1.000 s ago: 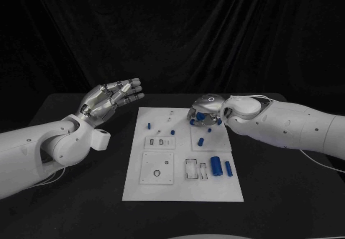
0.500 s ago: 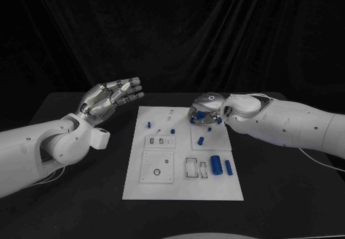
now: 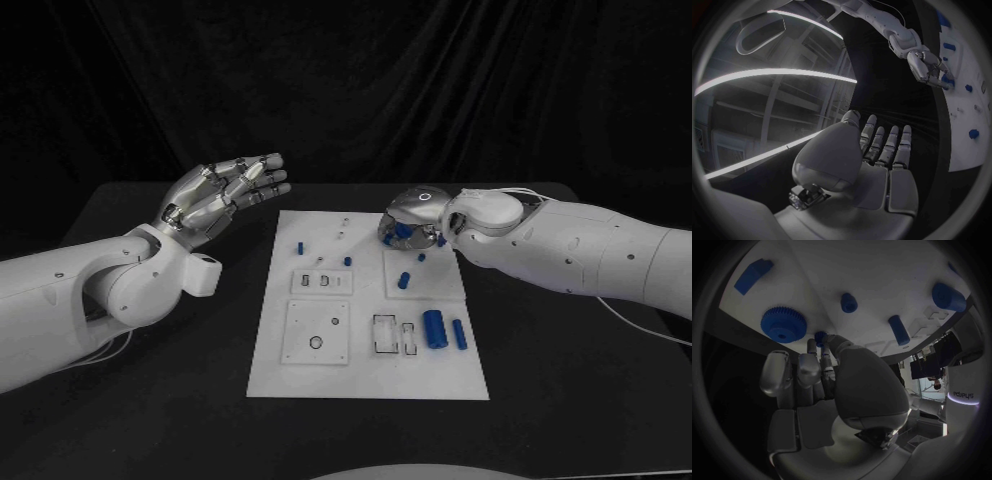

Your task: Assemble the parts on the task board

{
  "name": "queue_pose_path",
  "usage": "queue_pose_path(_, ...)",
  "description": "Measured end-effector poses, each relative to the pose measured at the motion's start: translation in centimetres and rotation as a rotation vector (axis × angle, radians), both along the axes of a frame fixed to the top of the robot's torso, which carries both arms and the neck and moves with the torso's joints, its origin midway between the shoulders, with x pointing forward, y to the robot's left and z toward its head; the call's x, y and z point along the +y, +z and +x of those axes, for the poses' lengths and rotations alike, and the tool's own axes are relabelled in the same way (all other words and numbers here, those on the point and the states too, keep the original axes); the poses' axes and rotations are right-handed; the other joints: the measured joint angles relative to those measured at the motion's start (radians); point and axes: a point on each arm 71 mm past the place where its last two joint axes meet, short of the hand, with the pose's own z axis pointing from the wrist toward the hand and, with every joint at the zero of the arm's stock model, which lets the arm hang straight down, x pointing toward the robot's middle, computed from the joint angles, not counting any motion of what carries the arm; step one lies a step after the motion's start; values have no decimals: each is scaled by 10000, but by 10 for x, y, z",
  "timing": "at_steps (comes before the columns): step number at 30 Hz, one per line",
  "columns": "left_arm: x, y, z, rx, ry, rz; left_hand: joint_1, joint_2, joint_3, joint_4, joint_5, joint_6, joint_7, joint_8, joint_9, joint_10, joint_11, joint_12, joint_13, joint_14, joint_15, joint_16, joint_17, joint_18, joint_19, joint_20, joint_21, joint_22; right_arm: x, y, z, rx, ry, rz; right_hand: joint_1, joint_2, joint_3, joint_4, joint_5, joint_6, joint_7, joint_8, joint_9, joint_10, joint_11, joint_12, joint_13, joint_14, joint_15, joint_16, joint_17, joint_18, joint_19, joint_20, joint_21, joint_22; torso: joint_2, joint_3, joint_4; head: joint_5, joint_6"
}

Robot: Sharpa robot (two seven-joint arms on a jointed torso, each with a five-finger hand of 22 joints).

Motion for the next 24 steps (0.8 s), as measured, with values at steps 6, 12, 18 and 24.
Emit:
queue_pose_path(6, 0, 0, 0, 21, -17, 8, 0, 0, 5, -5, 0, 22, 22, 0, -1, 22, 22, 20, 0, 0, 0, 39, 0, 0, 0, 0, 0, 9, 0, 0, 0, 11, 3, -1, 0, 0, 109, -109, -39, 20, 20, 36, 122, 40, -40, 72, 43, -30, -29, 0, -35, 0, 0, 0, 0, 24, 0, -1, -1, 1, -2)
queue_pose_path(12, 0, 0, 0, 37, -28, 17, 7, -7, 30, -24, 0, 42, 30, 47, -1, 38, 38, 69, 1, 88, 17, 108, 8, 1, 72, -1, 39, 9, -1, 0, 0, 7, 18, 26, 0, 0, 205, -241, -30, 146, 147, 234, 326, 304, -123, 234, 118, -26, -33, 0, 6, 0, 57, -56, 0, 165, -4, -1, -6, 5, 12)
queue_pose_path(18, 2, 0, -1, 55, 0, 30, 40, -40, 54, 0, 0, 72, 0, 47, -1, 83, 82, 136, 8, 88, 17, 109, 8, -165, 71, -1, 39, 10, -3, 0, -3, -18, 67, 202, 0, 0, 237, -344, 2, 252, 253, 385, 534, 484, -196, 300, 165, 8, -67, 46, 55, 1, 109, -109, 68, 267, -12, -1, -12, 56, 32)
queue_pose_path(24, 3, 0, -1, 75, 26, 51, 40, -40, 82, -27, 0, 77, 4, 60, 9, 138, 68, 152, 10, 130, 47, 164, 8, -165, 83, -1, 48, 18, 3, 12, -4, -237, 262, 416, 0, 0, 233, -348, 1, 252, 253, 386, 573, 484, -195, 300, 168, -19, -94, 46, 24, 0, 109, -109, 118, 365, -14, -1, -18, 90, 64)
